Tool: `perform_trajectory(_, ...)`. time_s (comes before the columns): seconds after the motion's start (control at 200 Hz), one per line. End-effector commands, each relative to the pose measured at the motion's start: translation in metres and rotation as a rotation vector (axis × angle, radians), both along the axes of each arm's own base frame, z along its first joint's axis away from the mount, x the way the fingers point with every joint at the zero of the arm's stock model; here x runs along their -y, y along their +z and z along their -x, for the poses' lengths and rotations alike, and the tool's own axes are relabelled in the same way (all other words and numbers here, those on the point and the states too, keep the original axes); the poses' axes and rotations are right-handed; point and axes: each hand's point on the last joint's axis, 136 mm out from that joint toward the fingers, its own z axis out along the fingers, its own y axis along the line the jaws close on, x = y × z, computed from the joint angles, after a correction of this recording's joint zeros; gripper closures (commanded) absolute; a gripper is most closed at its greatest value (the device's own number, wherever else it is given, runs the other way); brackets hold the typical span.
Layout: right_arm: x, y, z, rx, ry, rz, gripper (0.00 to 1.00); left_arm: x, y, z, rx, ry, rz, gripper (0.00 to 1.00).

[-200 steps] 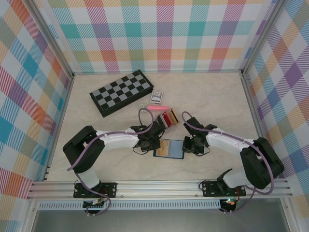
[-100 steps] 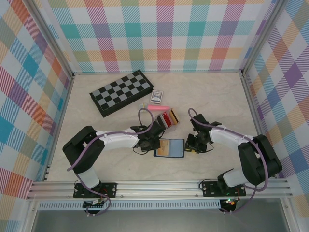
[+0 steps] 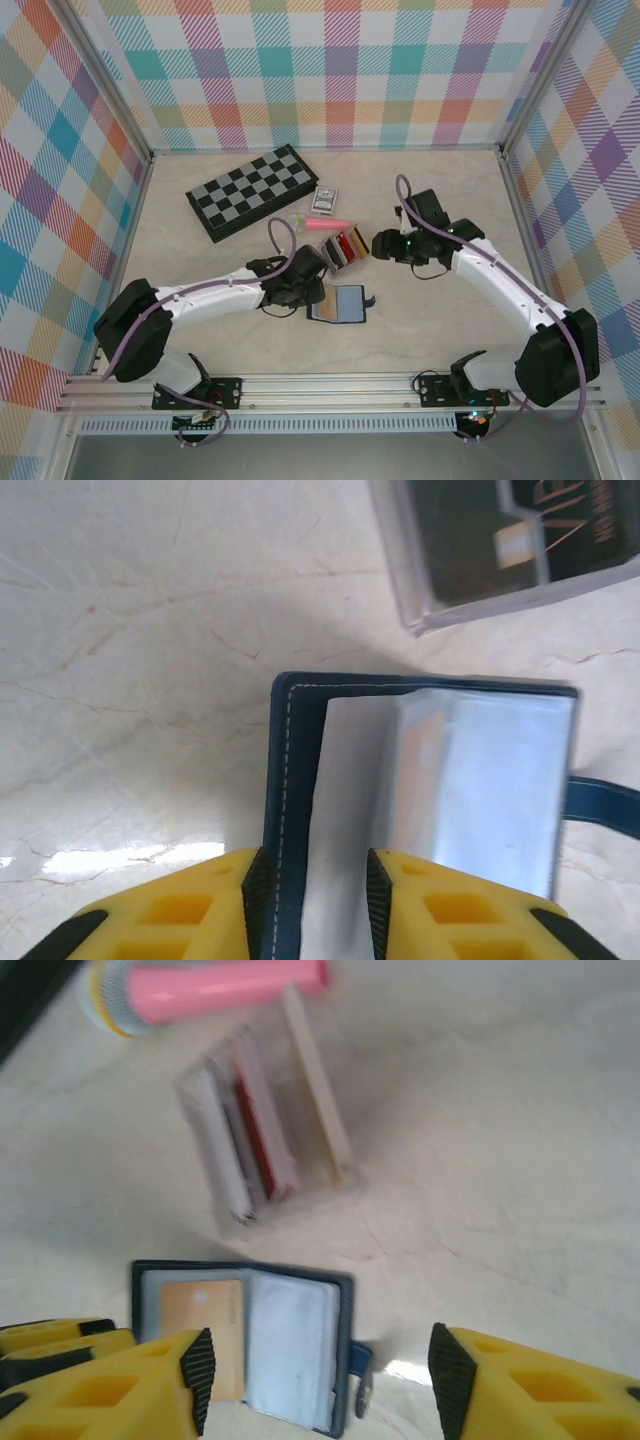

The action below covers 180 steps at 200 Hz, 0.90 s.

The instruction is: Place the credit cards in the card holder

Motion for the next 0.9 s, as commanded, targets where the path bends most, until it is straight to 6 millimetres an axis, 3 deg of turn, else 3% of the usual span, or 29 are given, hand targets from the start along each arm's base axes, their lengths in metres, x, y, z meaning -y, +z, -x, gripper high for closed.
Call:
perform_trajectory(0.0, -0.021, 0.006, -0.002, -0.02, 0.131, -0.046, 0.38, -0.008, 0.022, -0.02, 0.035, 0.022, 0.026, 0.62)
perform_trajectory(0.11, -0.039, 0.001, -0.007, -0.106, 0.173, -0.067, 0.46, -0.013, 0.024, -0.032, 0.029, 0.027, 0.025, 0.6)
perform_trajectory(0.21, -0.045, -0.008, -0.013, -0.077, 0.179, -0.02, 0.46, -0.018, 0.018, -0.036, 0.01, 0.044, 0.022, 0.59)
perform_trajectory(0.37, -0.052, -0.021, -0.026, -0.075, 0.2, 0.091, 0.56, -0.01, 0.027, -0.08, -0.026, 0.066, 0.124, 0.52)
perform_trajectory(0.44, -0.056, -0.024, -0.032, -0.053, 0.218, 0.145, 0.58, 0.002, 0.025, -0.094, -0.041, 0.071, 0.175, 0.48)
perform_trajectory(0.72, -0.062, -0.045, -0.052, -0.03, 0.225, 0.247, 0.67, 0.04, -0.011, -0.127, -0.116, 0.151, 0.319, 0.5)
perform_trajectory(0.895, -0.073, -0.056, -0.053, -0.052, 0.269, 0.241, 0.67, 0.043, -0.023, -0.132, -0.132, 0.169, 0.329, 0.54)
